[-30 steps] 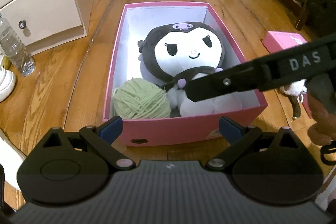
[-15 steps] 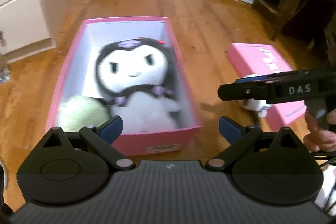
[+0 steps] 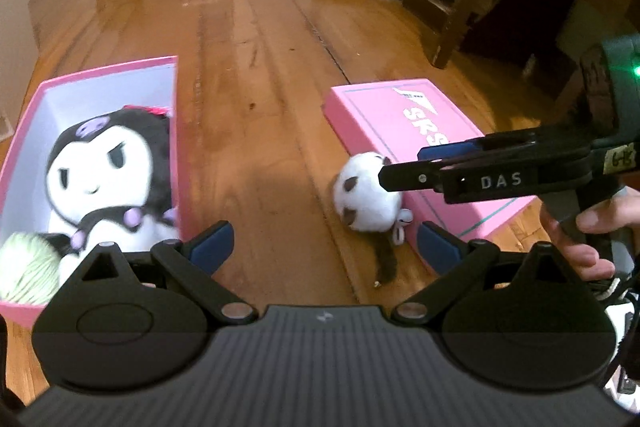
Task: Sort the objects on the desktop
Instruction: 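Move the right gripper to the white plush keychain and grasp it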
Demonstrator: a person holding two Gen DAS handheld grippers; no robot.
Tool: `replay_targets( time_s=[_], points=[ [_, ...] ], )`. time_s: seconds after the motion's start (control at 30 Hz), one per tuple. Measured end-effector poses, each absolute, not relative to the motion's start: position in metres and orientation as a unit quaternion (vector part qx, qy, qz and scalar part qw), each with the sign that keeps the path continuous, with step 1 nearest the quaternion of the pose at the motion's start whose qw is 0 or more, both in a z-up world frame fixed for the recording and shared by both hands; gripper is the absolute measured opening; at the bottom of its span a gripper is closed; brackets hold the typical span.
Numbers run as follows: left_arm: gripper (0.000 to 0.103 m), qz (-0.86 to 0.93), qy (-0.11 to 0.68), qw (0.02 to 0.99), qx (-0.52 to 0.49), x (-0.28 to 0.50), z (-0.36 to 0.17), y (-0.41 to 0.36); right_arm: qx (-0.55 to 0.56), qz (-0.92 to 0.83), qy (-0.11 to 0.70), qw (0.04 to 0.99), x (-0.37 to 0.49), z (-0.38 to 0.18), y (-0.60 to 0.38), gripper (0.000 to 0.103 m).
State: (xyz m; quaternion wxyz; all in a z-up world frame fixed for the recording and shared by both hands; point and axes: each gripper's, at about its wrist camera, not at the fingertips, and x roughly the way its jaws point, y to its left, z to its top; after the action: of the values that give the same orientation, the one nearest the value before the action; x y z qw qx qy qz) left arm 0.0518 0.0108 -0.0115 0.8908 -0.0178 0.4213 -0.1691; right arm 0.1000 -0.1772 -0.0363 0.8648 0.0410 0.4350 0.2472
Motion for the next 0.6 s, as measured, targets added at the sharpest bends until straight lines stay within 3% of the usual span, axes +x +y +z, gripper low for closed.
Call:
replay_targets(
  time_s=[0.6],
  points=[
    [0.098, -0.201, 0.494, 0.845, -0.045, 0.090, -0.074, -0.028, 0.008, 0.250, 0.507, 0.825, 0.145, -0.072, -0.180, 0.067]
  ],
)
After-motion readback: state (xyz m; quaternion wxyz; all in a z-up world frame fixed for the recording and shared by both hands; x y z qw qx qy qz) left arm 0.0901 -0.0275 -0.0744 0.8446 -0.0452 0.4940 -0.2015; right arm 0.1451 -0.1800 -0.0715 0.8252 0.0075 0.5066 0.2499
